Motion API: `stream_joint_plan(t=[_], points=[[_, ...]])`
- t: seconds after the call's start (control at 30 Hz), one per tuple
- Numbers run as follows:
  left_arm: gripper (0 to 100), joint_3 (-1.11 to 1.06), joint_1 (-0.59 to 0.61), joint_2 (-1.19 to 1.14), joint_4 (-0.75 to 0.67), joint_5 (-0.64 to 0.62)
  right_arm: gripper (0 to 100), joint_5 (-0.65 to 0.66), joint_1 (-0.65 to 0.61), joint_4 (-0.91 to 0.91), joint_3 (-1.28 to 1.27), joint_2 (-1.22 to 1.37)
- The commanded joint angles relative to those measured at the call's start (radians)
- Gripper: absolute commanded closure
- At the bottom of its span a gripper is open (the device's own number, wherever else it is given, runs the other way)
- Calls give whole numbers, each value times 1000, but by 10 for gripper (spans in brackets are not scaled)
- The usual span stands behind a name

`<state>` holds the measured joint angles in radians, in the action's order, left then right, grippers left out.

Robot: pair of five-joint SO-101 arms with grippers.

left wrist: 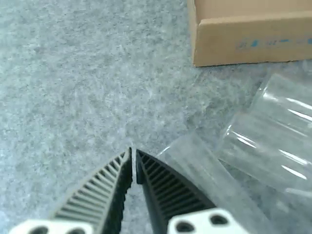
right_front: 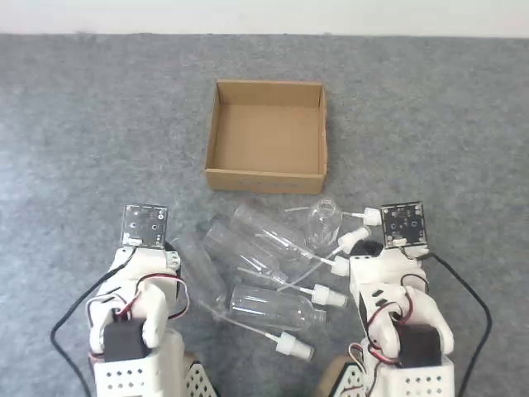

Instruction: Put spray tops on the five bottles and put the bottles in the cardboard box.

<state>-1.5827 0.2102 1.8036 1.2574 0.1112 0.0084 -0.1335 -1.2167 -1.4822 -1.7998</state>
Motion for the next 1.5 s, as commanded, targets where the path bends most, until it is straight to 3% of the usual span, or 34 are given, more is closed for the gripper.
stream_joint_plan(t=[0.0, 0.13, 0.27, 0.37, 0.47, 0.63, 0.8, 1.03, 1.47], points=[[987, 54, 49, 20, -54, 23, 992, 91, 4, 25, 141, -12], [987, 54, 91, 20, -57, 31, 992, 273, 2, 88, 169, -12], [984, 54, 92, 20, -54, 31, 976, 305, 2, 122, 170, -1], [975, 56, 95, 20, -51, 32, 879, 304, 1, 105, 172, 1], [899, 54, 97, 18, -46, 32, 809, 302, -47, 68, 190, 1], [757, 54, 97, 18, -8, 26, 793, 302, -189, -38, 311, 2], [754, 53, 97, 18, -8, 26, 788, 258, -252, -27, 338, 4], [754, 44, 97, 18, -15, 26, 675, 187, -329, -13, 344, 53], [754, 38, 97, 18, -17, 26, 668, 54, -386, 91, 540, 591]])
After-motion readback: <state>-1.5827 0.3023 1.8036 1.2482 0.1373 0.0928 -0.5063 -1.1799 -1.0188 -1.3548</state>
